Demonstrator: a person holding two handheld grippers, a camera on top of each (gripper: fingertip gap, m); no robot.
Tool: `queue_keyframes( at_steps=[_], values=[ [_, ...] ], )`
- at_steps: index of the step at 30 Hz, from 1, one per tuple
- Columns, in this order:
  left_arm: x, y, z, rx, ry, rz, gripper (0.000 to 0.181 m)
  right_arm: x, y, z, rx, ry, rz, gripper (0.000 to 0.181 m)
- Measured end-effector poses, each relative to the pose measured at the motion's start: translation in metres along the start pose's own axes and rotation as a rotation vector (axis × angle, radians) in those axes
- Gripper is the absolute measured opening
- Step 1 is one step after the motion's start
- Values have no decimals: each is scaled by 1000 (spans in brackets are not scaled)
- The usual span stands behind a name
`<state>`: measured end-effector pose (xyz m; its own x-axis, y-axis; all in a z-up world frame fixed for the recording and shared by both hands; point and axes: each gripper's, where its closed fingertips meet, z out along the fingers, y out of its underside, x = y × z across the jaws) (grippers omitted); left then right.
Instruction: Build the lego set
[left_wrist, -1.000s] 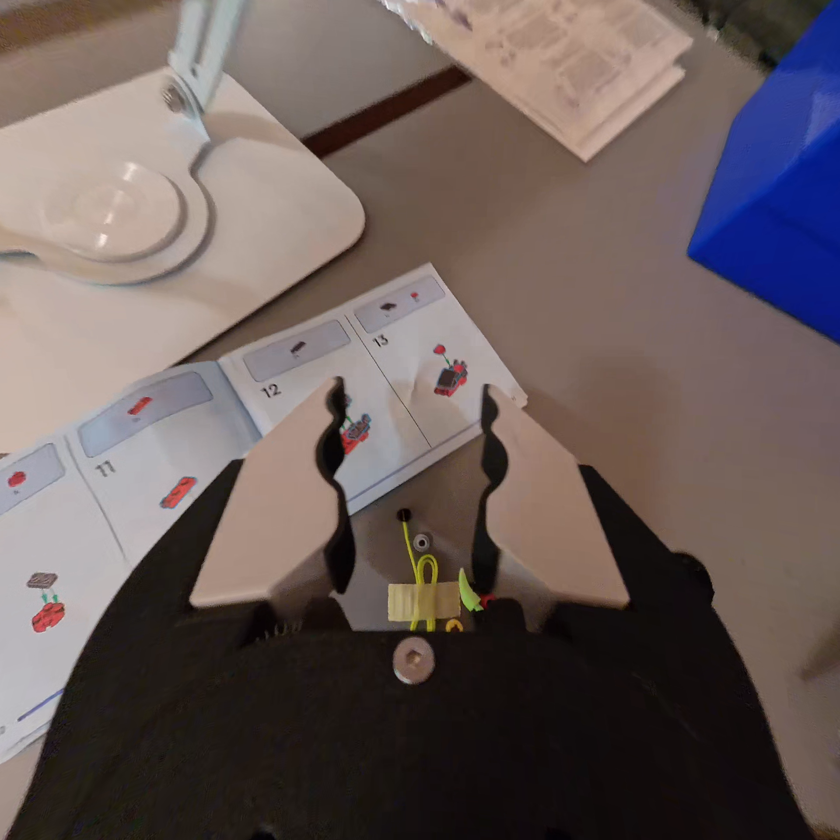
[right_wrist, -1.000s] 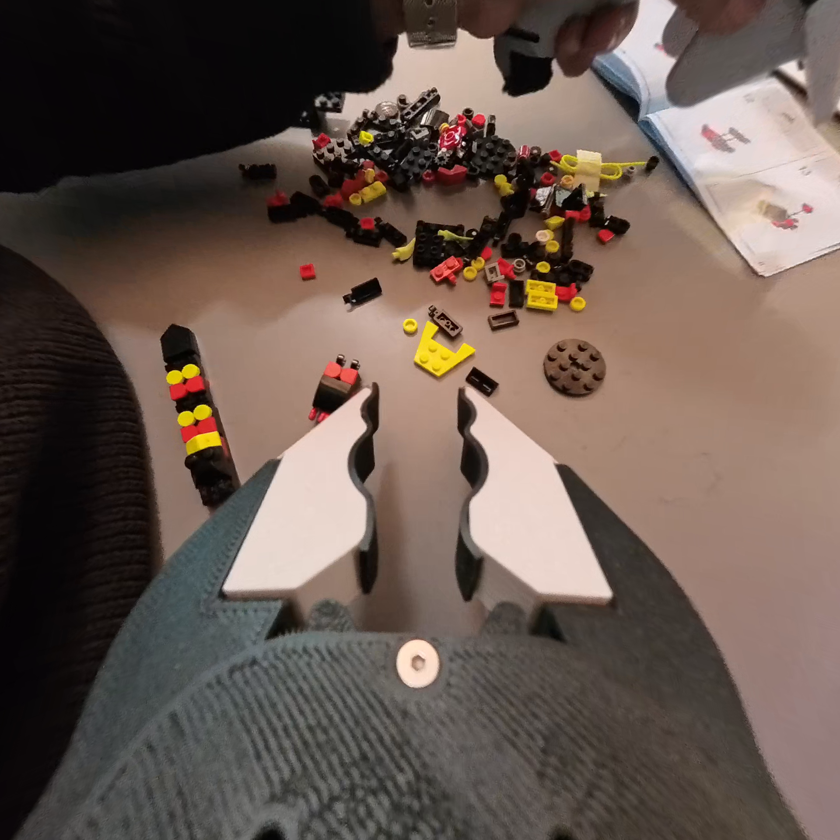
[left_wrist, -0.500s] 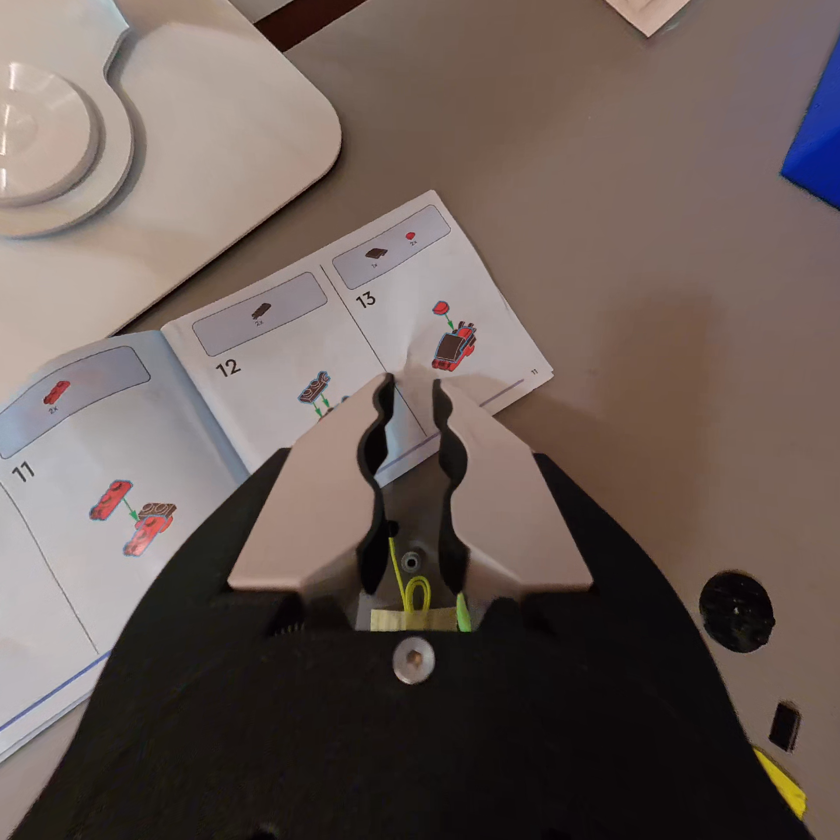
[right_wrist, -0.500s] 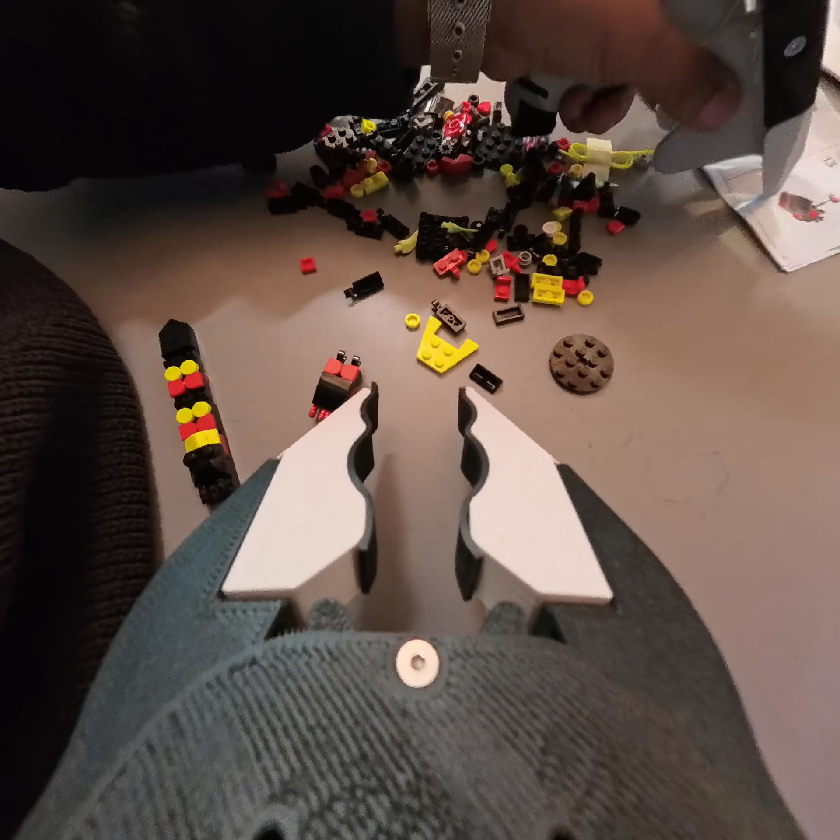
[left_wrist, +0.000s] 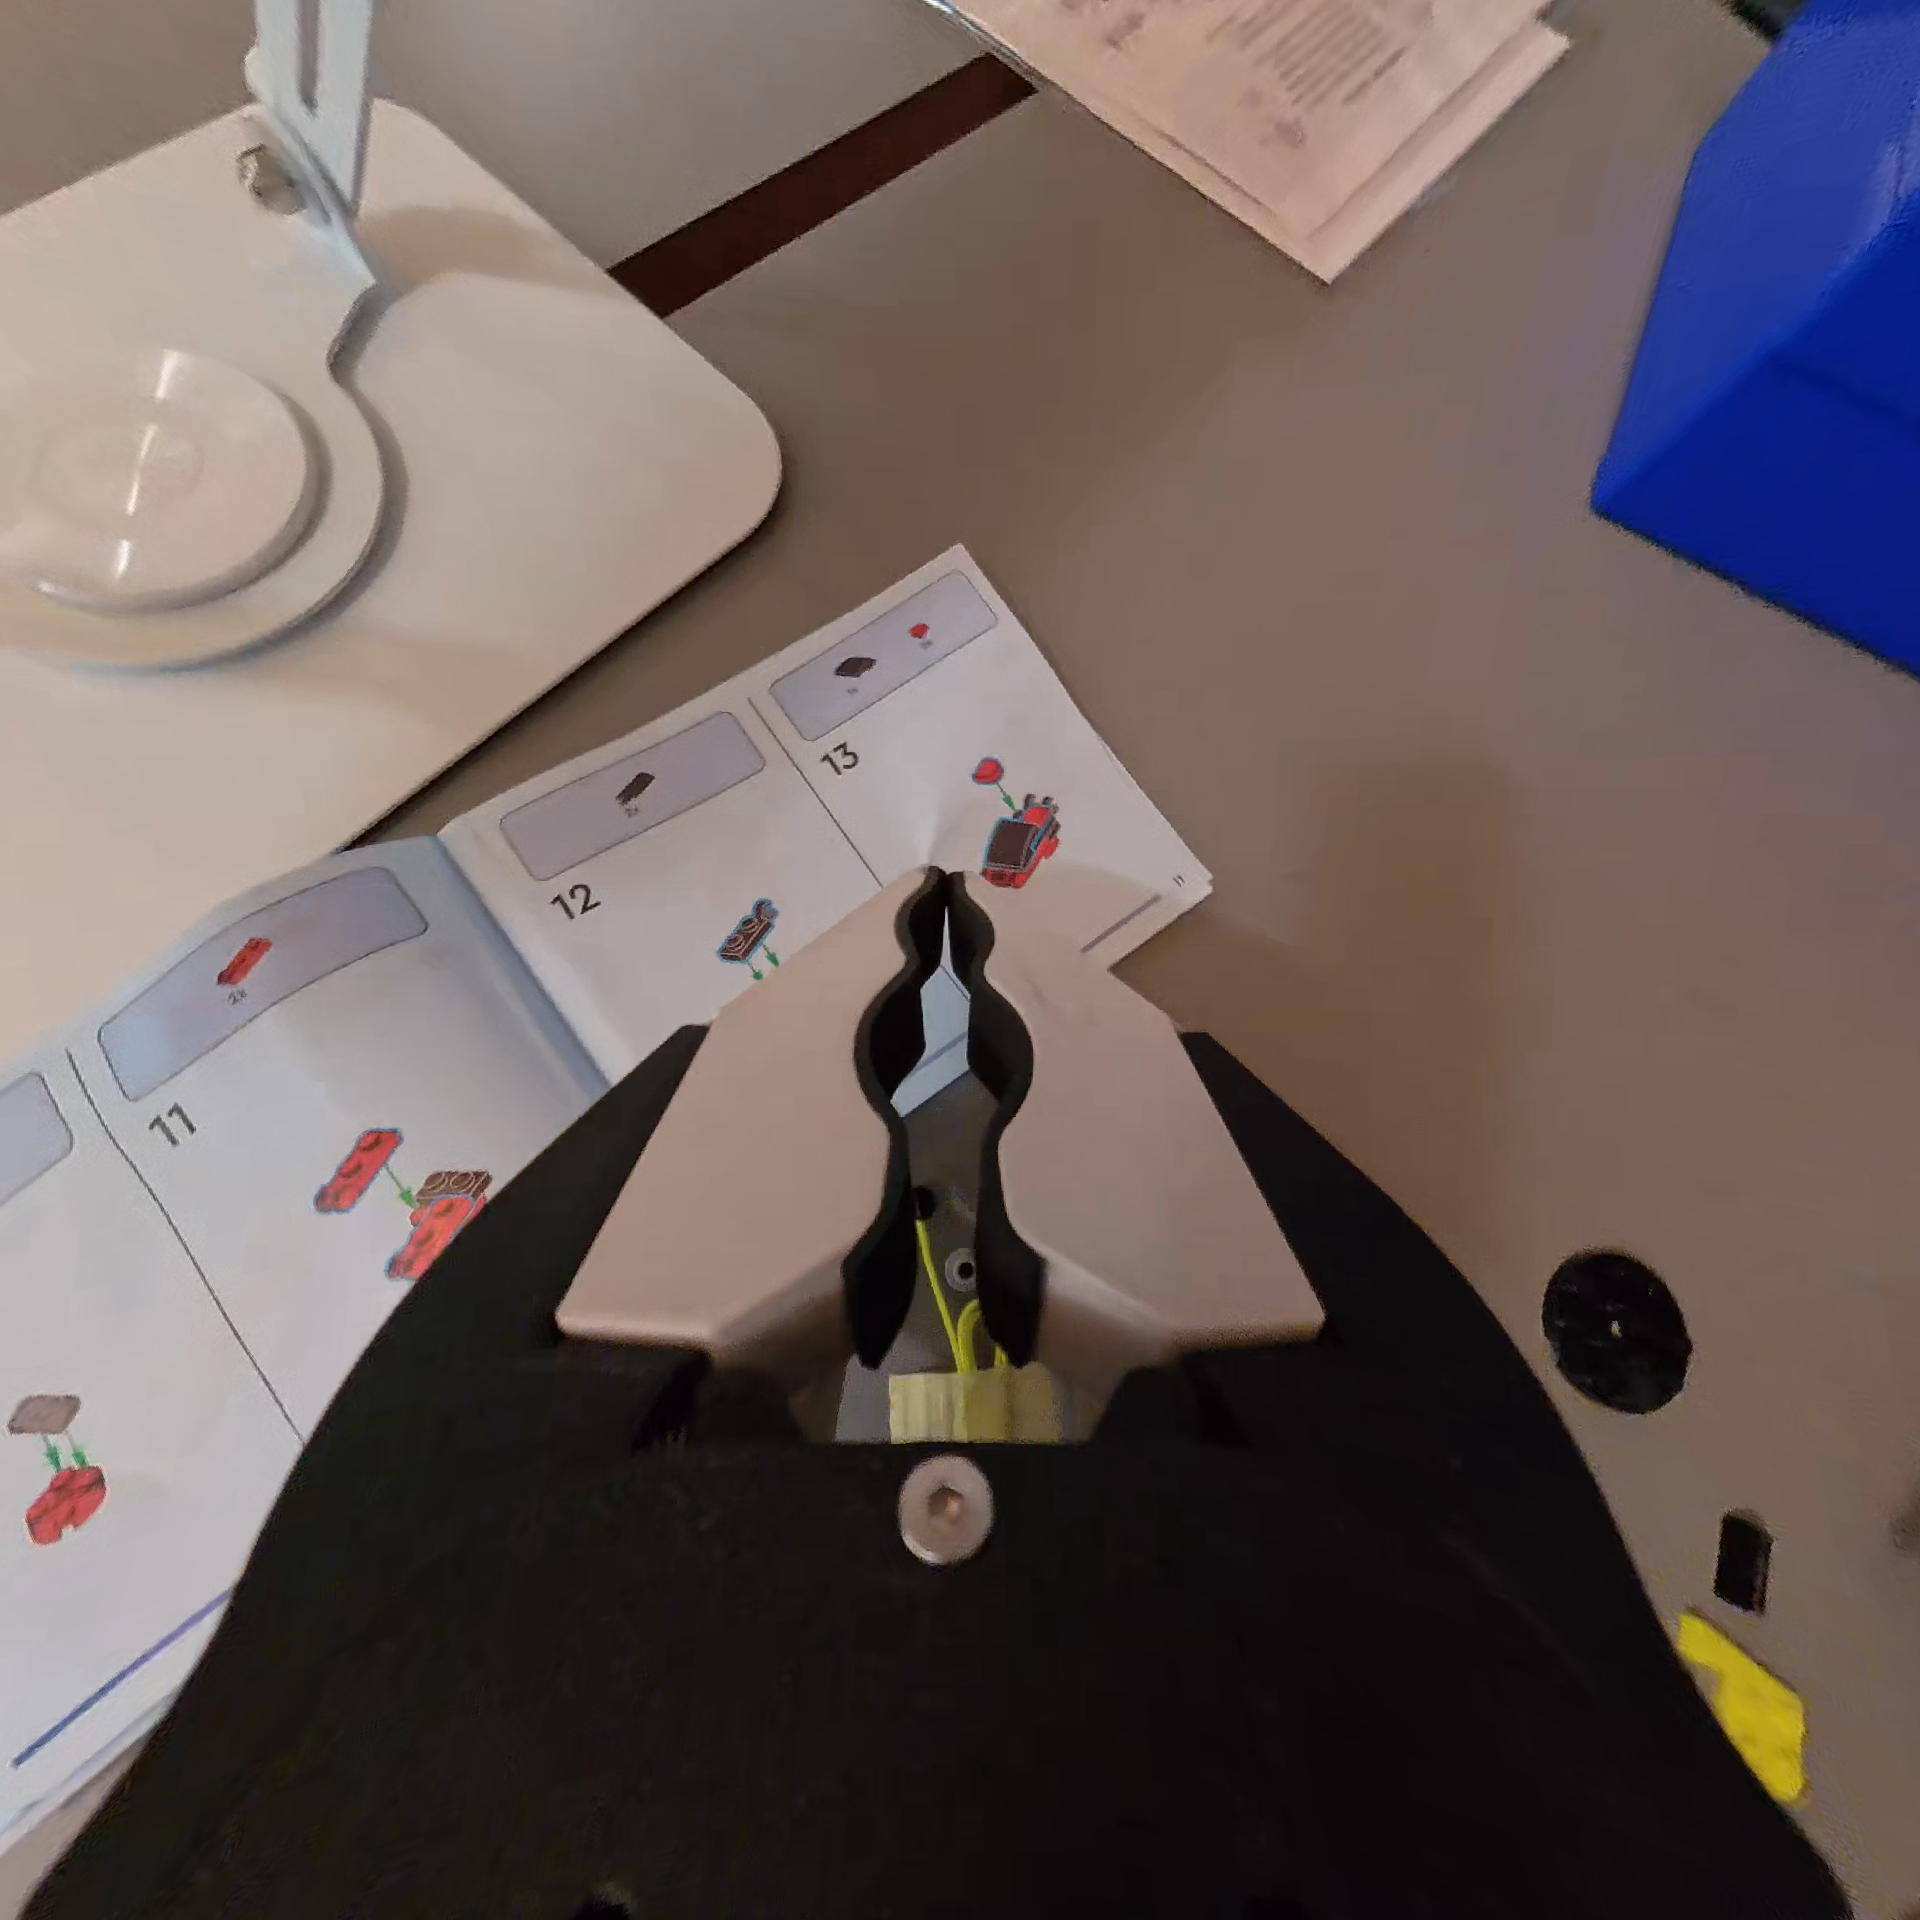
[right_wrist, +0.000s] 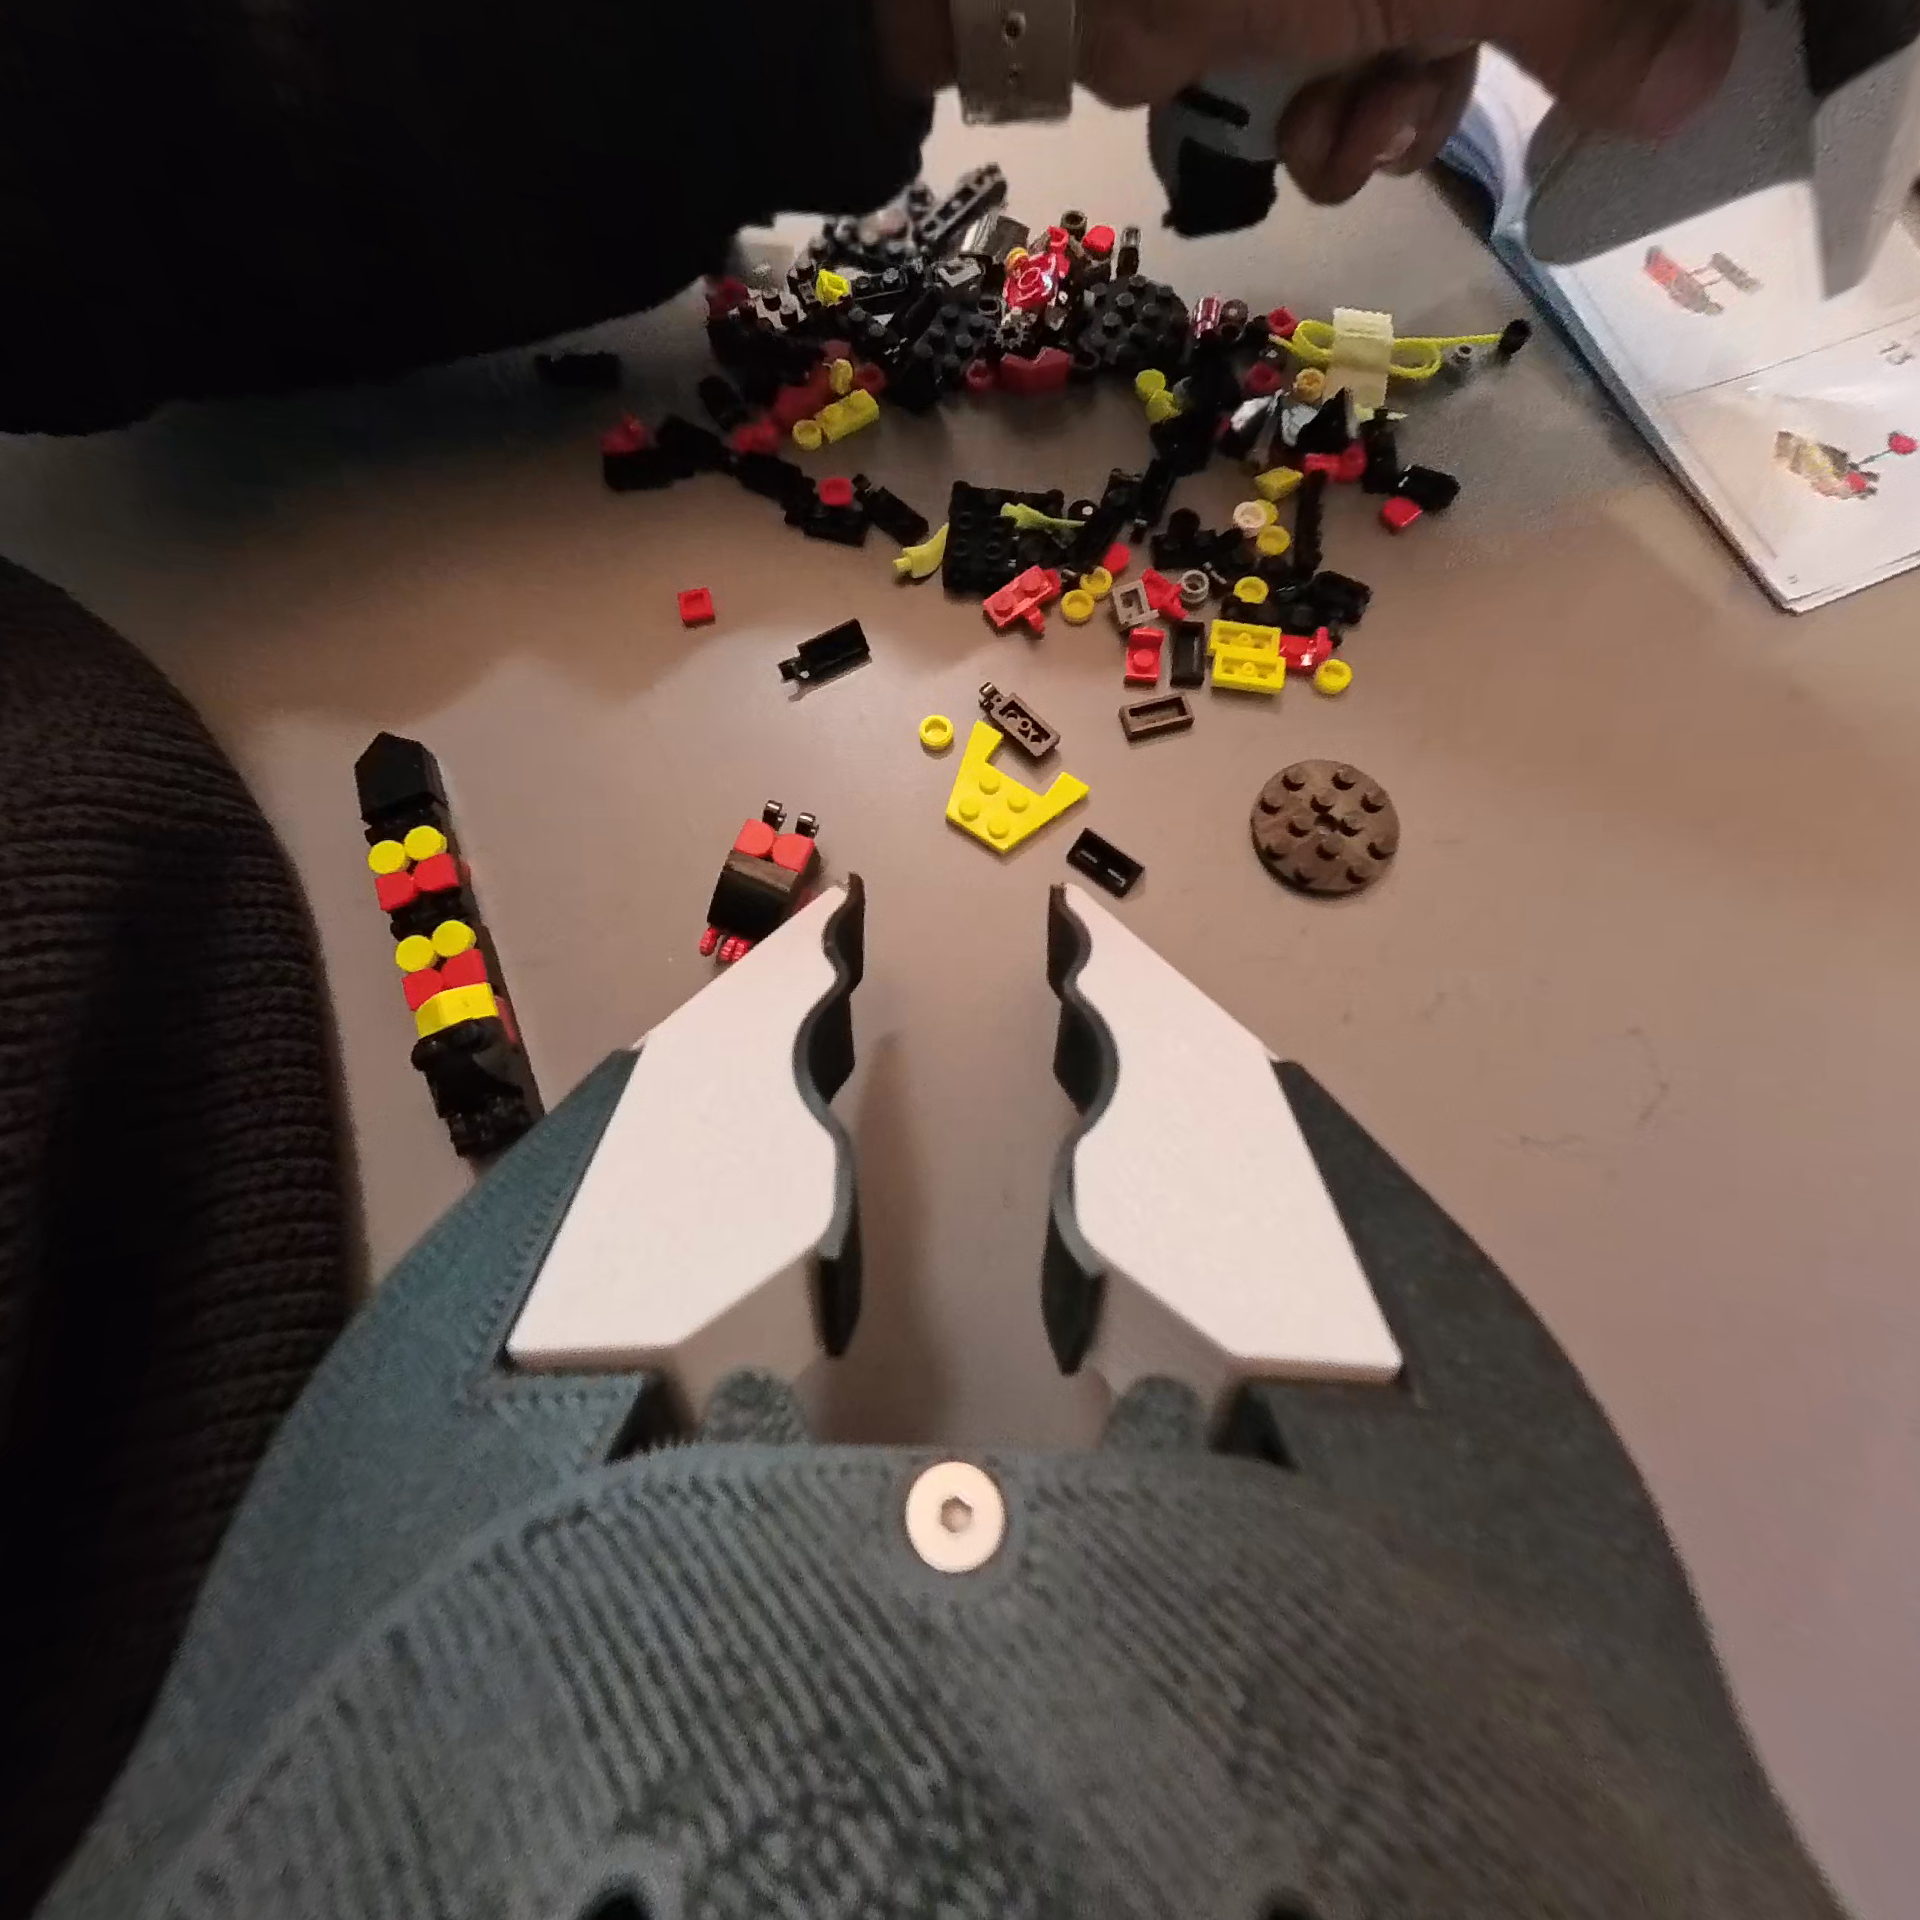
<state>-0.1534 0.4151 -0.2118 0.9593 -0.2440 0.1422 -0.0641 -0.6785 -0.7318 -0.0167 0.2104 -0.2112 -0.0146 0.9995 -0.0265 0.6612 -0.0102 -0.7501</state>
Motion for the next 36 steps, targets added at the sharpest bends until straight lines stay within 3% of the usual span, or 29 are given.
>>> queue_keyframes(
  at_steps=[1,4,7,11,15,18,23,28,31,36],
  values=[
    [3,3,1,-19,2,31,0,0,0,0,-1,-1,0,35],
    [33,9,7,-42,107,134,34,0,0,1,-2,-3,1,35],
    [51,13,13,-52,139,215,39,0,0,0,-2,1,0,35],
    [45,20,24,-107,50,301,43,1,1,-1,0,1,4,35],
    [43,17,25,-109,41,286,30,1,0,-1,4,-1,9,35],
    [41,18,25,-106,50,258,0,1,0,-1,4,-4,12,35],
    [37,17,23,-93,71,197,0,2,1,-1,4,-8,22,35],
    [20,6,24,-50,-14,223,0,2,2,0,3,-13,27,35],
    [12,-11,27,-6,-58,216,29,2,2,0,2,-14,30,35],
    [-3,-38,39,23,-83,49,41,2,2,0,5,-15,36,36]
  ],
)
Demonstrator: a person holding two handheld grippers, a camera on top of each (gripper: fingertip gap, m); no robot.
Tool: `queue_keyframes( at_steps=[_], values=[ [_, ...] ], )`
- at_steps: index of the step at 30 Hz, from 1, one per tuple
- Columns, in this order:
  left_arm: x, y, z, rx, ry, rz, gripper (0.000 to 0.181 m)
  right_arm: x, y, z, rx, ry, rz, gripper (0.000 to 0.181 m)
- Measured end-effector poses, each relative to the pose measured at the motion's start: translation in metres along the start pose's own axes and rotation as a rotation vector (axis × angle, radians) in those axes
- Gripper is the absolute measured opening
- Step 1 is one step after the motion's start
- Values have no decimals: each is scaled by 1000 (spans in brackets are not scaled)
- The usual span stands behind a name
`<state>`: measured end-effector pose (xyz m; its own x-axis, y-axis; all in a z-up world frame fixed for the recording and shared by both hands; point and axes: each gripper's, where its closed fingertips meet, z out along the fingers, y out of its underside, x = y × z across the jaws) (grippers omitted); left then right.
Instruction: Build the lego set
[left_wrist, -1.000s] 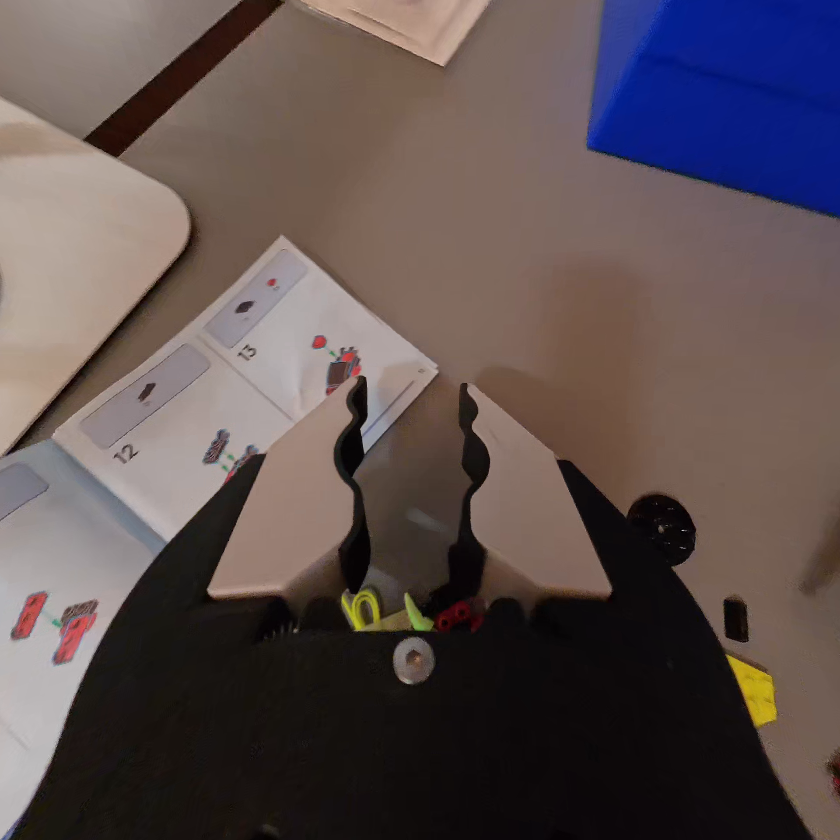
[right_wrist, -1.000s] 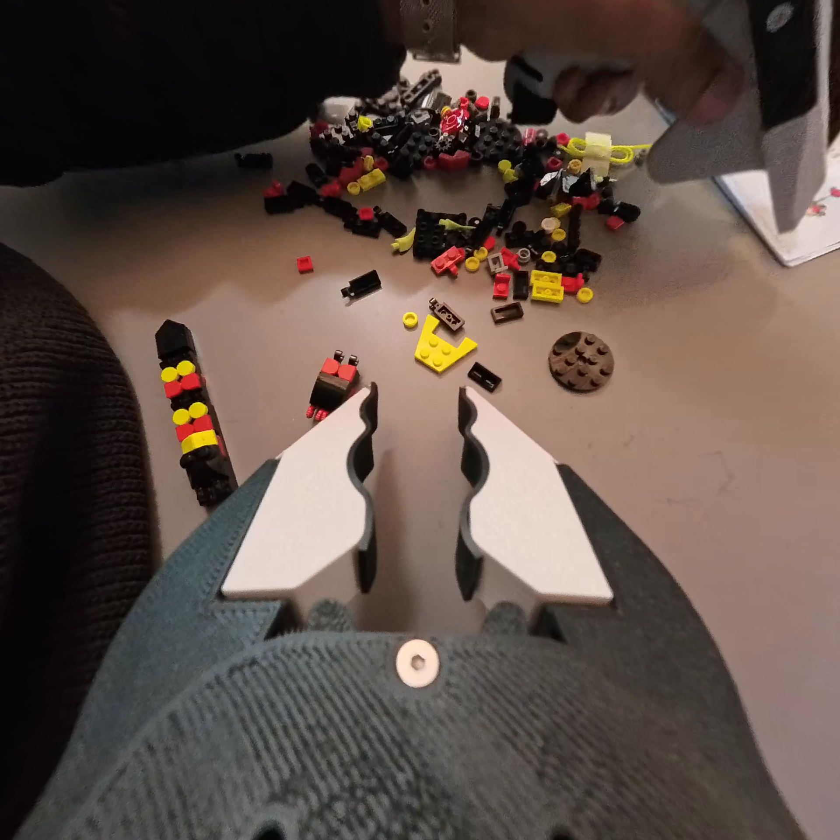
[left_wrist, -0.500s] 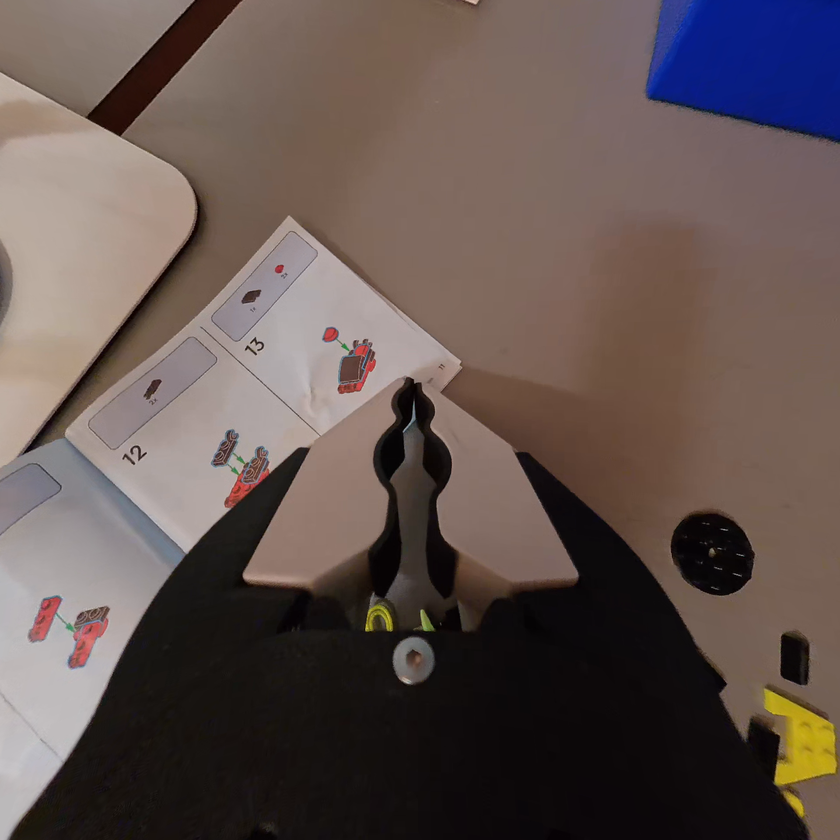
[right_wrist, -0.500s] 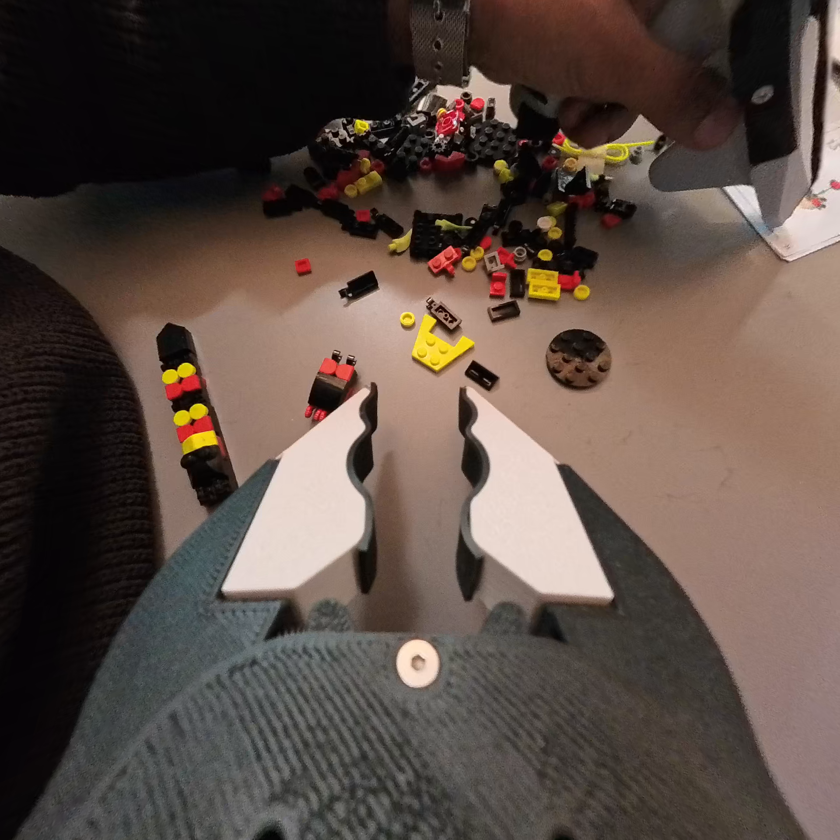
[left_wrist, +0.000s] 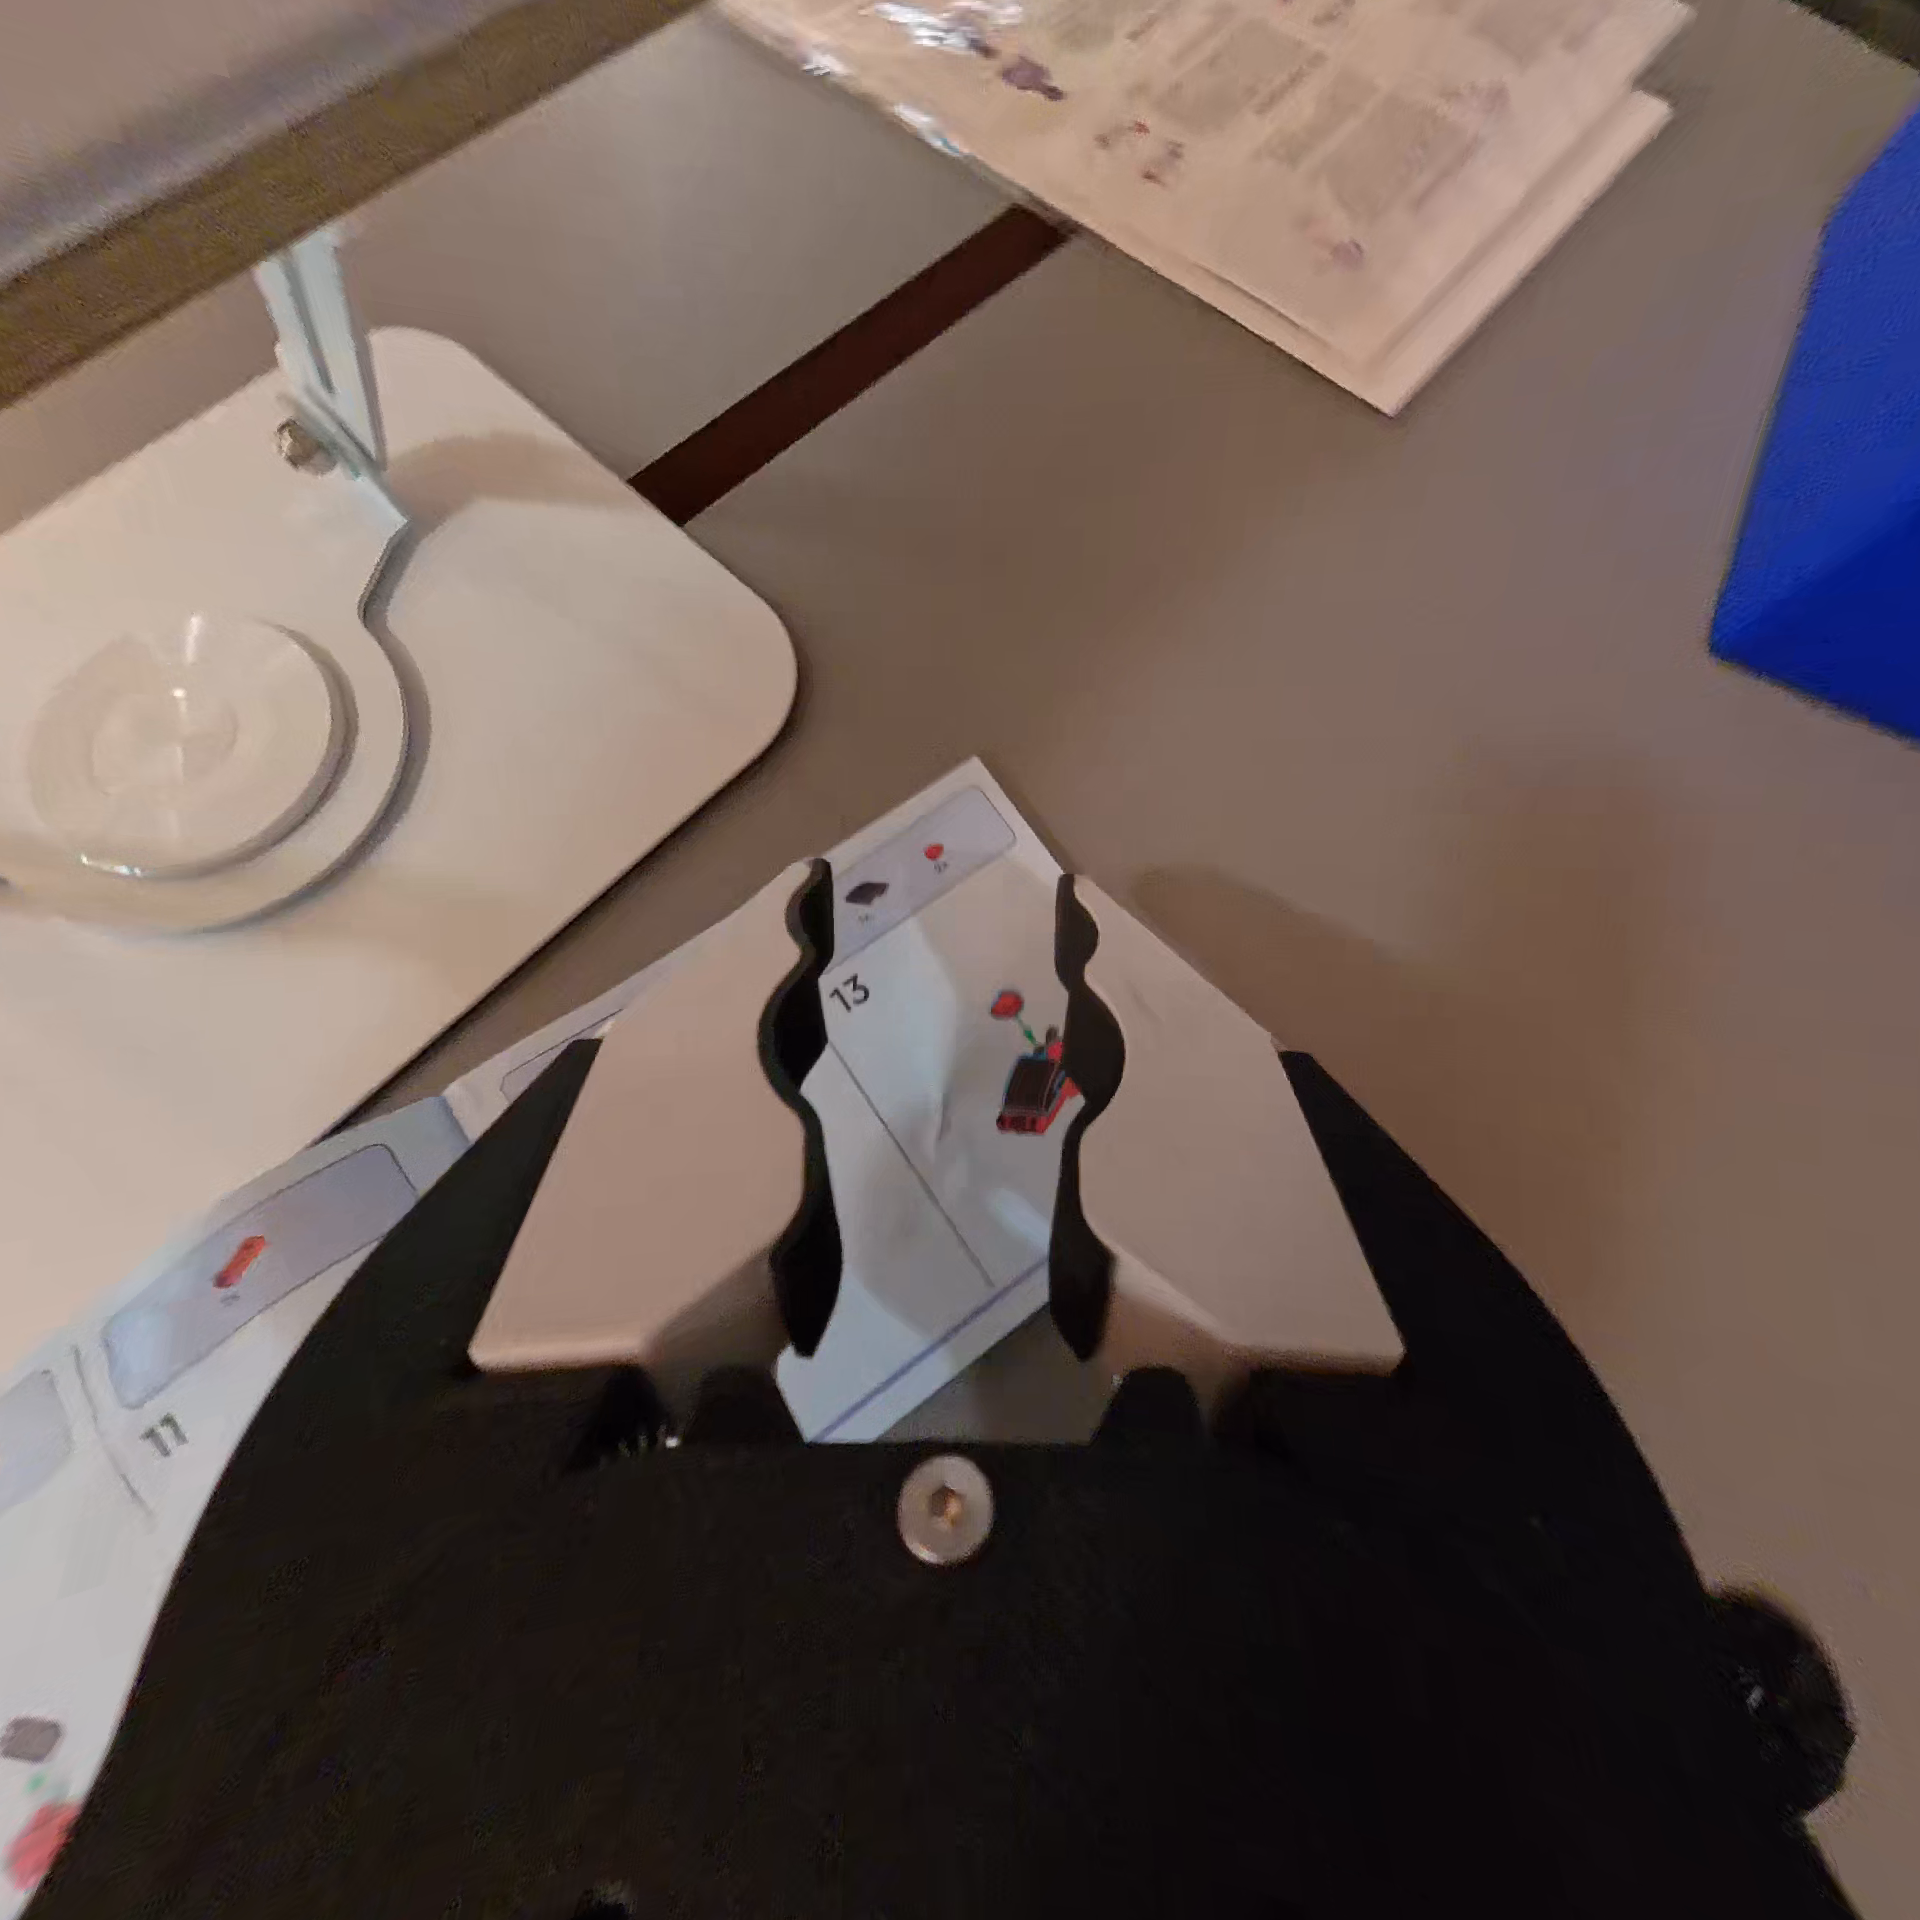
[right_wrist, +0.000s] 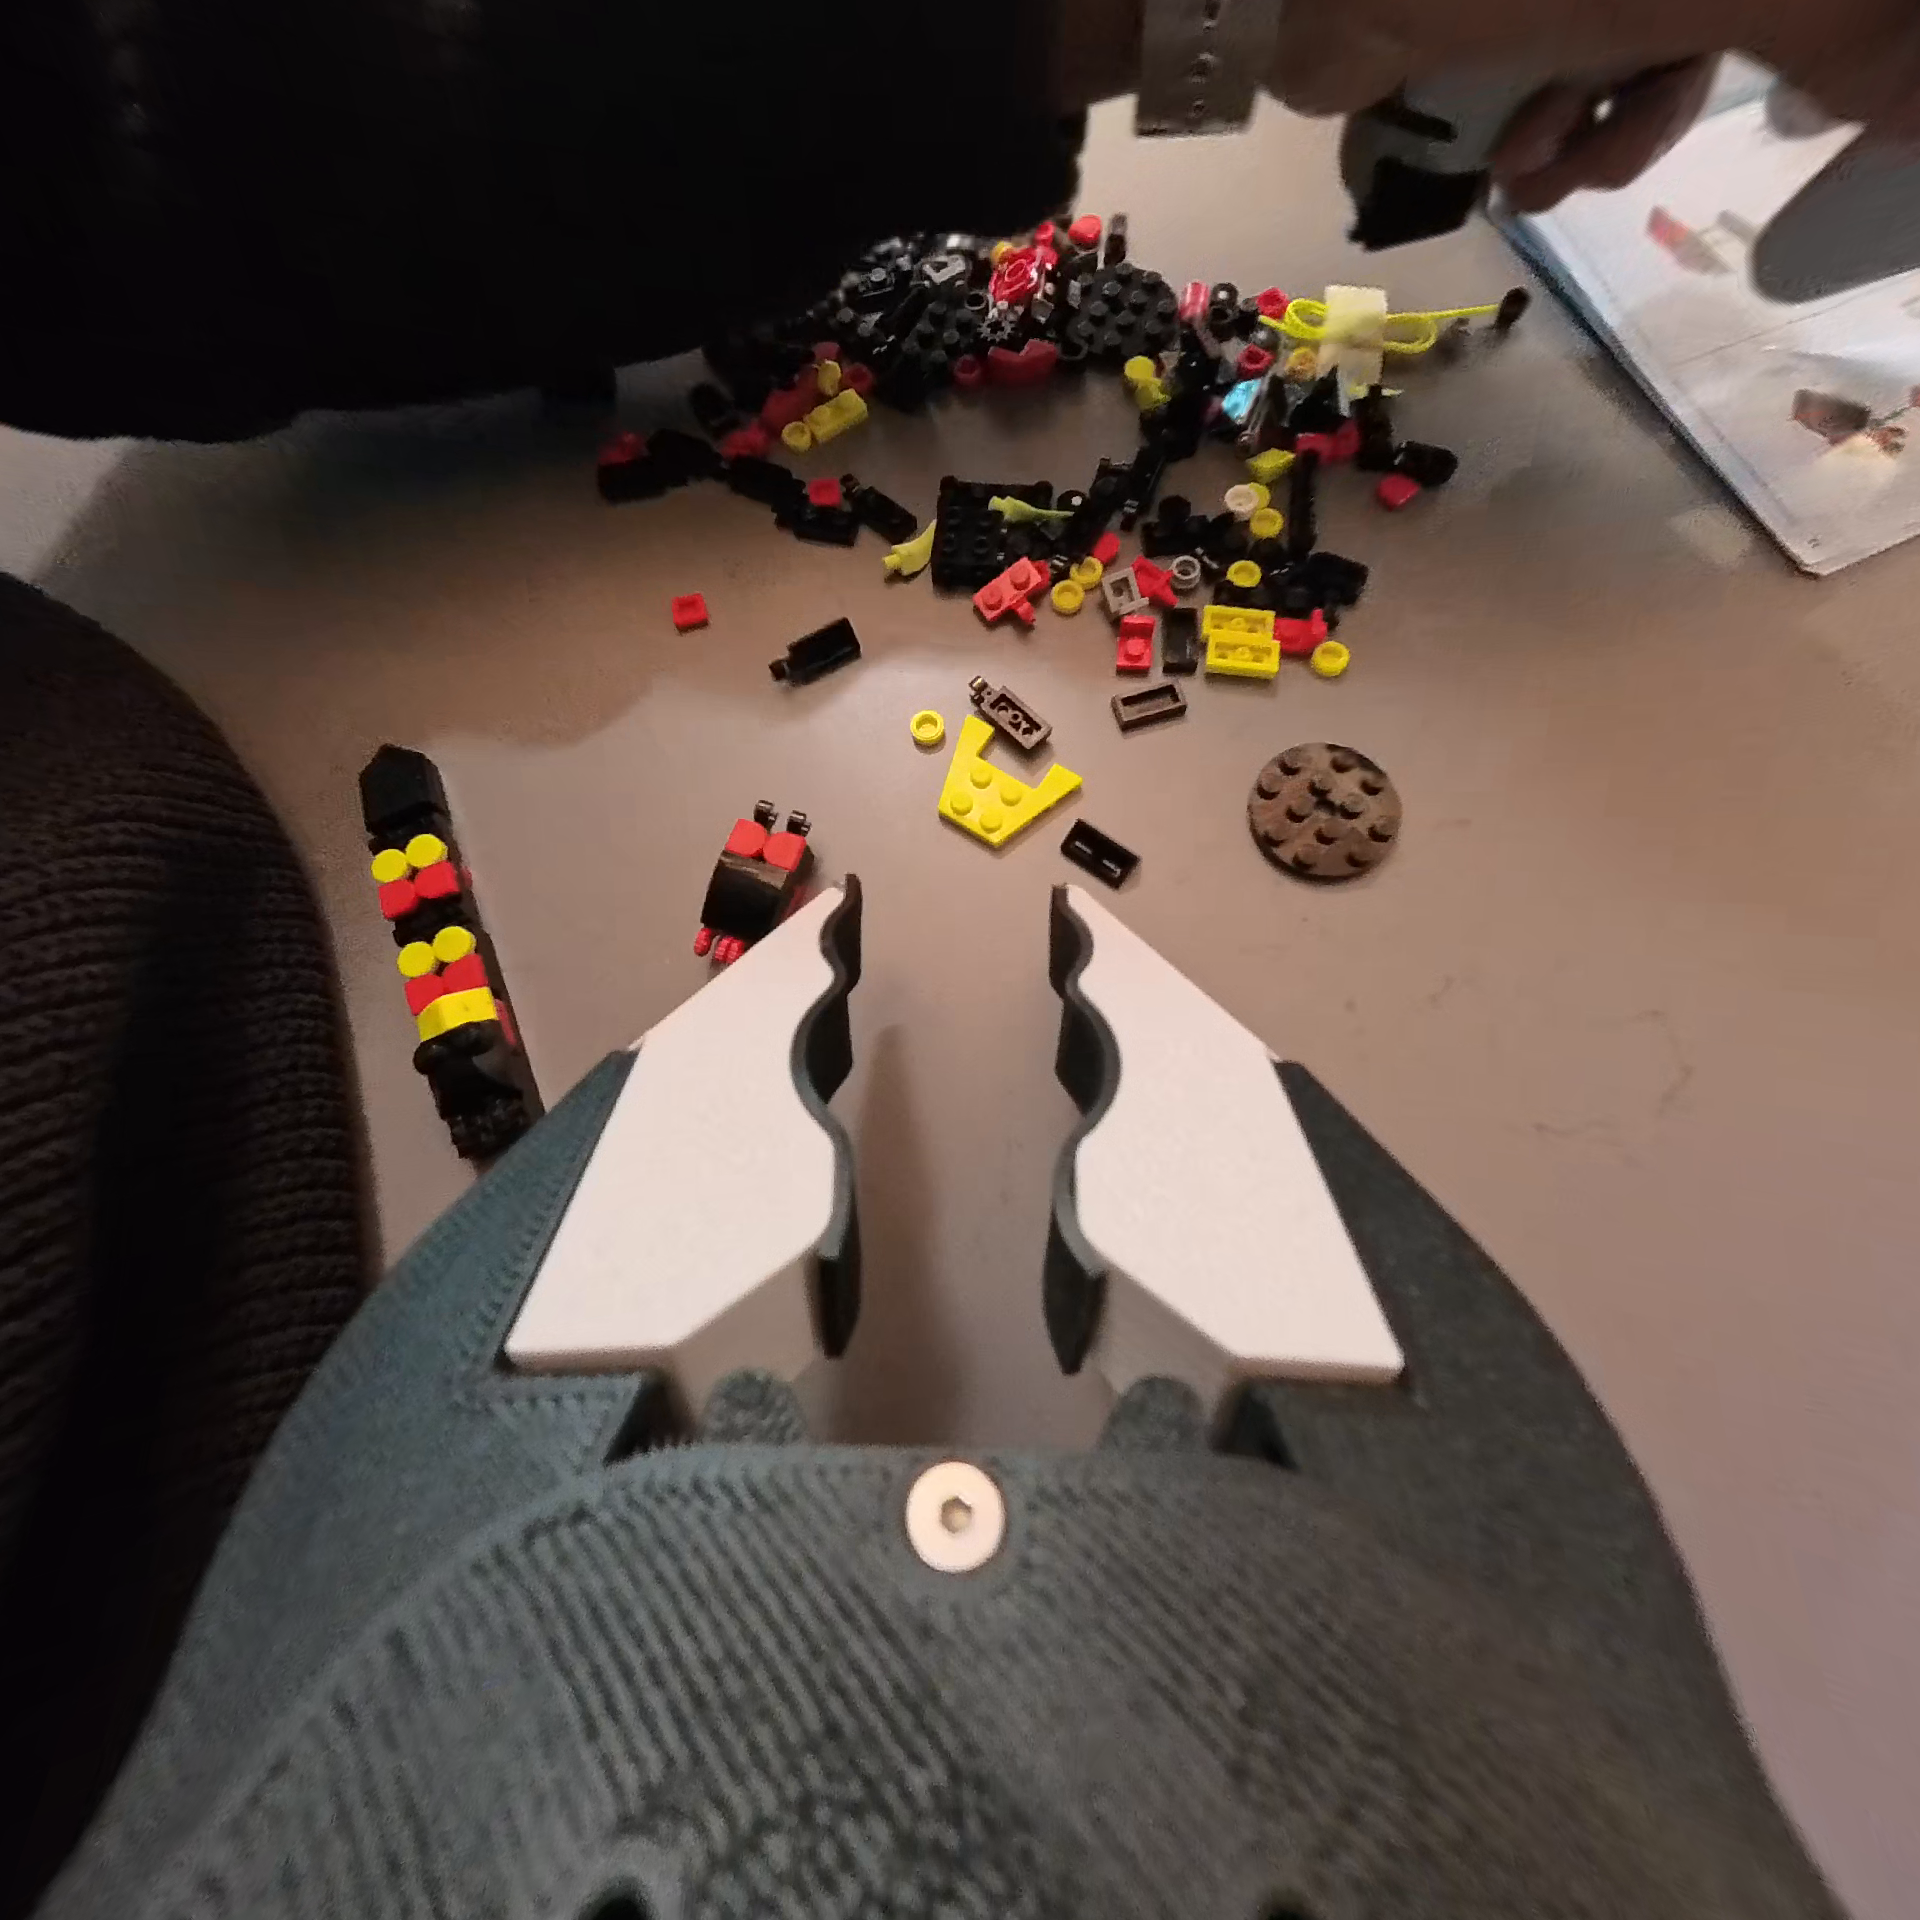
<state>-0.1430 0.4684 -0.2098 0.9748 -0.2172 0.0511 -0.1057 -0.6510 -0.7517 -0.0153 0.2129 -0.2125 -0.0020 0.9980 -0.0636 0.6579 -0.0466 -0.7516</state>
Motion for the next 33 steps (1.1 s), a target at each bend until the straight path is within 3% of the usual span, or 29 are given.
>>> queue_keyframes(
  at_steps=[2,6,10,16,21,26,33],
  values=[
    [2,-3,8,-6,-11,-65,52,0,0,0,-1,-1,3,36],
    [8,-2,23,-18,-108,-22,77,2,1,-2,2,0,10,36],
    [-2,0,22,-30,-207,29,67,4,-1,-4,18,0,21,36],
    [-12,5,16,-44,-216,6,50,4,-1,-4,25,-12,41,36],
    [-3,4,18,-44,-186,-24,56,3,-1,-3,21,-12,42,36],
    [-4,8,23,-75,-289,14,54,3,0,-3,17,-10,38,36],
    [-1,9,22,-90,-288,19,57,2,-1,-4,20,-11,35,36]
  ],
)
